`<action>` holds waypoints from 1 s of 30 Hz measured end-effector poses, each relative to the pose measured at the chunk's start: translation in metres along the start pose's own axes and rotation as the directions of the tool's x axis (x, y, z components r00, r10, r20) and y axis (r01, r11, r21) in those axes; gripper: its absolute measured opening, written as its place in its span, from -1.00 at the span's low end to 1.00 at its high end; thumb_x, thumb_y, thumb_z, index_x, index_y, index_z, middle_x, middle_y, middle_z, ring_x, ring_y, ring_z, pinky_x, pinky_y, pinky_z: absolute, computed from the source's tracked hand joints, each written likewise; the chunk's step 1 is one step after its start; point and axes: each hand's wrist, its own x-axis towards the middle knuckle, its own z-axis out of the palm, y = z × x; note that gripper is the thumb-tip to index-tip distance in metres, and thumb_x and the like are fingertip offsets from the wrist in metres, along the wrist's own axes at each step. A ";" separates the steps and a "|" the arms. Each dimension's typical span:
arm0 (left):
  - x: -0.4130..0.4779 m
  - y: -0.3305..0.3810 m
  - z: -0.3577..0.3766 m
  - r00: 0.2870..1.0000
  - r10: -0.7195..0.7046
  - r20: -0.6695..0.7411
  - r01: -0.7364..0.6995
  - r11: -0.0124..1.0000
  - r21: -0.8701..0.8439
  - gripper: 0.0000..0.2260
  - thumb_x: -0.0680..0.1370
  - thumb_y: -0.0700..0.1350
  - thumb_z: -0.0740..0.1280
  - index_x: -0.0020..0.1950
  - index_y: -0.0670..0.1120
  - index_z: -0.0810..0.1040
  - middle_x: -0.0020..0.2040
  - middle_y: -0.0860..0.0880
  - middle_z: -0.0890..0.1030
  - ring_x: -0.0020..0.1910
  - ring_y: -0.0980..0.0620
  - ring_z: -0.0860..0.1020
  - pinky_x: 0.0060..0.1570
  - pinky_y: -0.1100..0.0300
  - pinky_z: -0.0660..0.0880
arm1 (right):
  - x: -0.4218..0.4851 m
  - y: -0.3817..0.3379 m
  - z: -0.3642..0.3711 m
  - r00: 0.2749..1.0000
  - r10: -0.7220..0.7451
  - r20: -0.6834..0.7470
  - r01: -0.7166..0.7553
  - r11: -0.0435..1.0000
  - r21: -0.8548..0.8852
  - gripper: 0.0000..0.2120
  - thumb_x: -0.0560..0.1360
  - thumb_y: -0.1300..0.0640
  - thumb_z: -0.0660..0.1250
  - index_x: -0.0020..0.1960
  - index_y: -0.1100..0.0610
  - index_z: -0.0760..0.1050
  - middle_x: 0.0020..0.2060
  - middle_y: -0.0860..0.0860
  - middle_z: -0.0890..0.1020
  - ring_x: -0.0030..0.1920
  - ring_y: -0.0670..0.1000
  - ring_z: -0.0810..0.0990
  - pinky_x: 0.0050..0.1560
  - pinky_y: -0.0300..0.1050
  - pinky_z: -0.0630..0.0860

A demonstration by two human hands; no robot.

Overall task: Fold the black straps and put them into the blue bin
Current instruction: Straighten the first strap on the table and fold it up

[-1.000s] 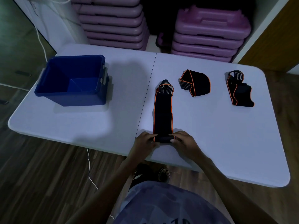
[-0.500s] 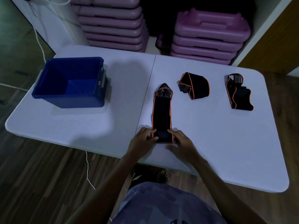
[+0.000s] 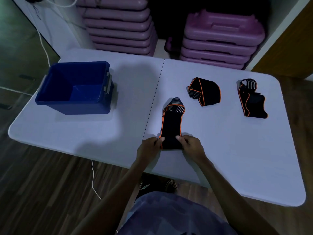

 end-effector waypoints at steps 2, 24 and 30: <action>0.004 0.006 0.002 0.995 -0.068 -0.076 0.065 0.997 -0.044 -0.57 0.54 0.16 0.22 -0.41 -0.07 0.29 -0.40 -0.02 0.43 -0.35 -0.03 0.45 -0.31 0.12 0.33 | 0.002 -0.005 0.003 0.994 0.059 -0.092 -0.057 0.998 0.025 -0.61 0.51 -0.19 0.25 -0.26 0.12 0.36 -0.39 0.01 0.52 -0.27 0.10 0.55 -0.23 0.01 0.45; 0.006 -0.004 -0.005 0.989 0.148 0.023 -0.147 0.988 -0.040 -0.64 0.57 0.06 0.20 -0.38 -0.06 0.39 -0.29 -0.06 0.46 -0.27 0.00 0.46 -0.20 0.08 0.37 | 0.008 0.005 -0.026 0.958 -0.157 0.240 0.132 0.984 0.117 -0.92 0.48 0.10 0.40 -0.03 -0.01 0.57 -0.19 -0.06 0.55 -0.21 -0.14 0.53 -0.23 -0.43 0.39; 0.010 0.005 0.006 0.982 0.024 -0.186 -0.067 0.970 -0.232 -0.76 0.57 0.07 0.16 -0.09 -0.09 0.45 -0.18 -0.03 0.57 -0.21 -0.02 0.53 -0.18 0.08 0.44 | 0.013 -0.001 -0.020 0.980 -0.054 0.190 0.029 0.991 0.129 -0.68 0.51 0.02 0.36 -0.29 0.16 0.35 -0.42 0.01 0.46 -0.44 -0.20 0.44 -0.34 -0.35 0.33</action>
